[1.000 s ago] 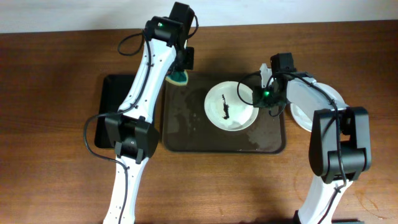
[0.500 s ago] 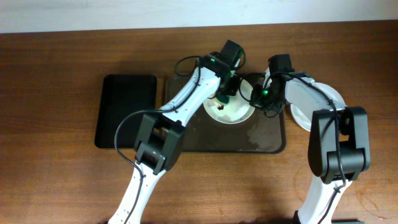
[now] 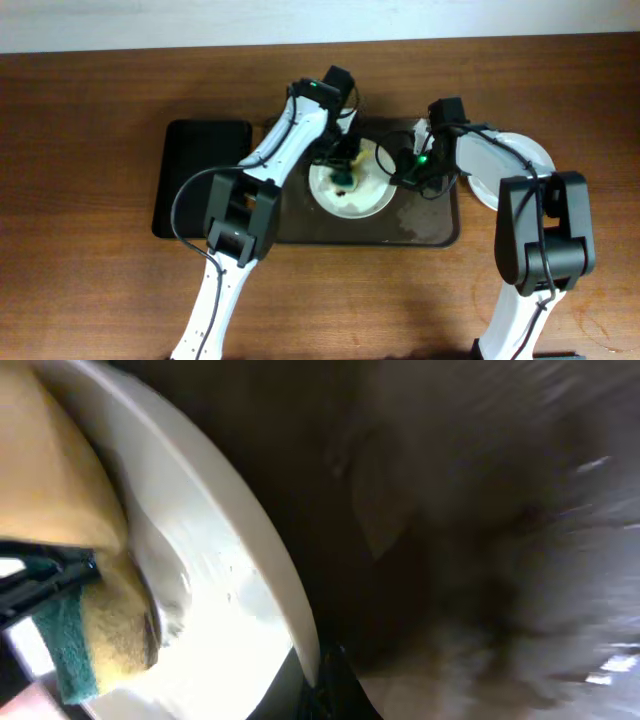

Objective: Clean dirty plates on tray and stack at the side
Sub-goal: 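Scrub the held plate with the sponge in the left gripper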

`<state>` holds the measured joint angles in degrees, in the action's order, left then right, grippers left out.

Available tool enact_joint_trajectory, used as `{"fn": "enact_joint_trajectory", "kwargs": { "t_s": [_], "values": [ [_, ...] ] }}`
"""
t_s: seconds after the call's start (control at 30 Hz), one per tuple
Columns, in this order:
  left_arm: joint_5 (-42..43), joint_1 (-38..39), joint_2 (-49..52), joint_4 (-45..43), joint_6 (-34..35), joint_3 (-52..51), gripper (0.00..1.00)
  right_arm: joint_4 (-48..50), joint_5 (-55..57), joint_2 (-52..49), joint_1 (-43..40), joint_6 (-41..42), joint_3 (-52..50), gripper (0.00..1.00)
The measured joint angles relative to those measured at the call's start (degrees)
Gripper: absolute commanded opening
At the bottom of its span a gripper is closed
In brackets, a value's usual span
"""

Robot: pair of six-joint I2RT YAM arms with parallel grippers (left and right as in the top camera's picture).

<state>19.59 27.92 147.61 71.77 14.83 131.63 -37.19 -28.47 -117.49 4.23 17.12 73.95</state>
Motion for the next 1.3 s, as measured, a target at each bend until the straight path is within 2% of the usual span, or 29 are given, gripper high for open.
{"fn": "enact_joint_trajectory", "kwargs": {
  "t_s": [0.13,0.23,0.27,0.37,0.47,0.53,0.63,0.73,0.8,0.87,0.93,1.0,1.1,1.17,1.3],
  "values": [
    [-3.7,-0.5,0.2,12.0,-12.4,0.2,0.0,0.2,-3.4,0.1,0.1,-2.0,-1.2,0.04],
    [-6.0,0.8,0.2,11.8,-17.8,0.2,0.0,0.2,-3.4,0.1,0.1,-2.4,-1.2,0.04],
    [-6.6,1.1,0.2,11.0,-16.2,0.2,0.0,0.2,-3.4,0.1,0.1,-2.4,-1.2,0.04],
    [-6.1,1.2,0.2,10.3,0.6,0.2,0.0,0.2,-3.4,0.1,0.1,-2.4,-1.2,0.04],
    [-5.8,1.7,0.2,9.0,14.4,0.1,0.0,0.2,-3.1,0.1,0.0,-2.4,-1.2,0.04],
    [-8.1,2.8,-0.2,5.2,18.4,0.0,0.0,0.3,-2.5,0.2,-0.6,-2.2,-1.2,0.04],
    [-17.2,6.0,-0.7,-0.2,27.1,-0.1,0.0,0.4,-1.9,0.3,-1.1,-1.0,-1.2,0.04],
    [-21.4,6.8,-0.7,-4.1,30.8,-0.1,0.0,0.4,-1.8,0.3,-1.1,0.5,-1.1,0.04],
    [-21.5,7.1,-0.7,-4.1,28.1,-0.1,0.0,0.4,-1.8,0.3,-1.1,0.9,-1.1,0.04],
    [-17.6,6.2,-0.7,-3.5,19.6,0.0,0.0,0.4,-1.8,0.3,-1.1,0.9,-1.1,0.04],
    [-10.6,4.7,-0.7,-0.2,10.8,0.2,0.0,0.3,-1.6,0.3,-1.1,0.6,-1.1,0.04],
    [-0.6,3.6,0.0,3.9,-1.7,0.2,0.0,-0.1,-1.4,0.5,-1.1,-0.8,-1.1,0.04],
    [5.9,3.5,1.5,5.9,-10.9,1.7,0.0,-0.1,-1.4,0.5,-1.1,-1.1,-1.1,0.04],
    [8.2,3.4,2.6,7.3,-14.0,3.7,0.0,-0.1,-1.4,0.5,-1.1,-1.2,-1.1,0.04],
    [10.4,1.8,3.2,6.8,-15.3,4.5,0.0,-0.1,-1.4,0.5,-1.1,-0.9,-1.1,0.04]
  ]
}}
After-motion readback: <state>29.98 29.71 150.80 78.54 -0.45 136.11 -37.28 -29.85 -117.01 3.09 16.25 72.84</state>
